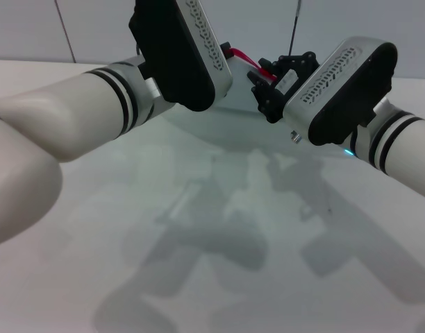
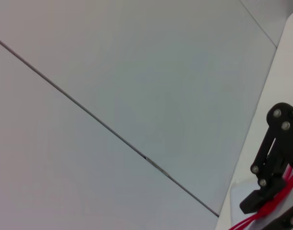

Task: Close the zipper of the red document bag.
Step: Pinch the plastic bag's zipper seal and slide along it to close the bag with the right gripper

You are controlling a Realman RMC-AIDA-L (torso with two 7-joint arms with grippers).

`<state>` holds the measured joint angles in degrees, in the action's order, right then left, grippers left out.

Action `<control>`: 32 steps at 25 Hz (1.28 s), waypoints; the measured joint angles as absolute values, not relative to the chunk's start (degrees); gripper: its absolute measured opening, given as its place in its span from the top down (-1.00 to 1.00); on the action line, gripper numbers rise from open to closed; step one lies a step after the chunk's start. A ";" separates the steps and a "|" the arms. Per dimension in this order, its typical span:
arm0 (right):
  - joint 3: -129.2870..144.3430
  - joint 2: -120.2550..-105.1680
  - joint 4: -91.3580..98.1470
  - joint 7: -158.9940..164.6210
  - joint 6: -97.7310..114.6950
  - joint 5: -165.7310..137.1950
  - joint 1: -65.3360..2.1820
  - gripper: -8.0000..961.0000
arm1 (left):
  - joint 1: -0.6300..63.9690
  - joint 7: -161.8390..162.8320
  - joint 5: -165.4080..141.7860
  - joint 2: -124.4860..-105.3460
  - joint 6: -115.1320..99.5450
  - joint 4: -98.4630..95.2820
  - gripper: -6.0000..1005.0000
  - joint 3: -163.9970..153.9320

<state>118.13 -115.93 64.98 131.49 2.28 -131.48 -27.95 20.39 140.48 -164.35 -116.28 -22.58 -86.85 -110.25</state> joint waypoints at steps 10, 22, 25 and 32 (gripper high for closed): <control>118.13 -115.93 65.37 131.48 2.29 -131.49 -27.80 0.59 | 20.39 140.45 -164.36 -116.28 -22.58 -86.93 0.91 -110.20; 118.14 -115.93 65.41 131.49 2.28 -131.49 -27.65 0.69 | 20.39 140.45 -164.36 -116.28 -22.49 -86.79 0.91 -110.11; 118.13 -115.93 65.04 131.48 2.28 -131.49 -27.63 0.71 | 20.39 140.45 -164.35 -116.28 -22.31 -86.69 0.91 -110.12; 117.57 -115.93 64.18 131.48 2.26 -131.49 -27.52 0.72 | 19.62 140.45 -164.35 -116.28 -21.09 -86.61 0.91 -110.12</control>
<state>117.57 -115.93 64.18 131.49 2.26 -131.49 -27.52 19.62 140.45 -164.35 -116.28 -21.09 -86.61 -110.12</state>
